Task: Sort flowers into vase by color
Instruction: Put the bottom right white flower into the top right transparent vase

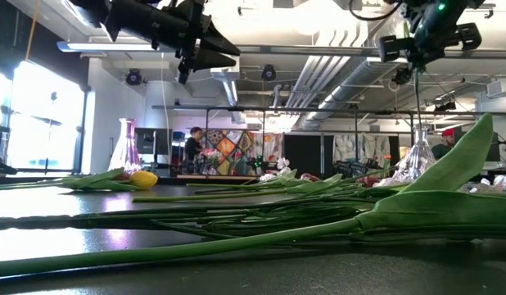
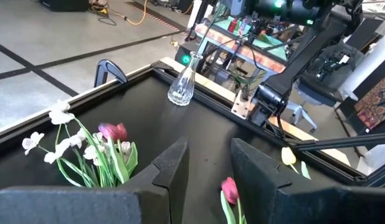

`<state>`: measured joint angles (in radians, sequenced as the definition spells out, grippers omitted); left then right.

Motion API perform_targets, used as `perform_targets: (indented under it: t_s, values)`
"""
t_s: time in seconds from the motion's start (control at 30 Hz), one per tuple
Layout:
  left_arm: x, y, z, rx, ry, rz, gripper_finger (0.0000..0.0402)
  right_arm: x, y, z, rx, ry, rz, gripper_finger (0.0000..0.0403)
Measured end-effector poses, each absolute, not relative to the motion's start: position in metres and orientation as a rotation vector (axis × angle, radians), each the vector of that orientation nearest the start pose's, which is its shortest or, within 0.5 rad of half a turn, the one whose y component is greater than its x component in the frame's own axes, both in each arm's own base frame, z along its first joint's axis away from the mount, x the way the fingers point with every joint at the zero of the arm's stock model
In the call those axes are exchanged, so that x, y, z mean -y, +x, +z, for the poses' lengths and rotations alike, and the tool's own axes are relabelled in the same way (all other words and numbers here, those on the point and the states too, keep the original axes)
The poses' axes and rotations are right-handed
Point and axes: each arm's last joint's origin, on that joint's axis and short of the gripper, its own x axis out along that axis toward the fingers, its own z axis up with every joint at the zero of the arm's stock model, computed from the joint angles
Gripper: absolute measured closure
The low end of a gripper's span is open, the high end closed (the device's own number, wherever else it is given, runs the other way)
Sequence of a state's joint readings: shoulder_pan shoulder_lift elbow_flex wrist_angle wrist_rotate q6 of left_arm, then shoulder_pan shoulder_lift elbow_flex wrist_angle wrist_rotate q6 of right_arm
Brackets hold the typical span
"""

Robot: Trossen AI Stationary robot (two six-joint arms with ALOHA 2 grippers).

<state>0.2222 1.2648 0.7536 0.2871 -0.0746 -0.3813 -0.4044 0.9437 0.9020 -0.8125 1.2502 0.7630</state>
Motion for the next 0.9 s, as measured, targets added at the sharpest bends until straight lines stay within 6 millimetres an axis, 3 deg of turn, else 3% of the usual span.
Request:
perform_targets:
  t_s: [0.23,0.47,0.67,0.9]
  values:
    - [-0.064,0.270,0.266,-0.172,-0.384,0.349,0.0296,0.096,0.143,0.302,-0.270,0.238,-1.724,0.0385]
    - [-0.066,0.269,0.264,-0.181,-0.384,0.370,0.0295,0.095,0.140,0.298,-0.339,0.288,-1.689,0.0334]
    - [-0.066,0.269,0.263,-0.196,-0.384,0.374,0.0295,0.090,0.132,0.289,-0.373,0.424,-1.701,0.0297]
    - [-0.066,0.269,0.263,-0.197,-0.384,0.374,0.0295,0.084,0.126,0.284,-0.421,0.650,-1.660,0.0288]
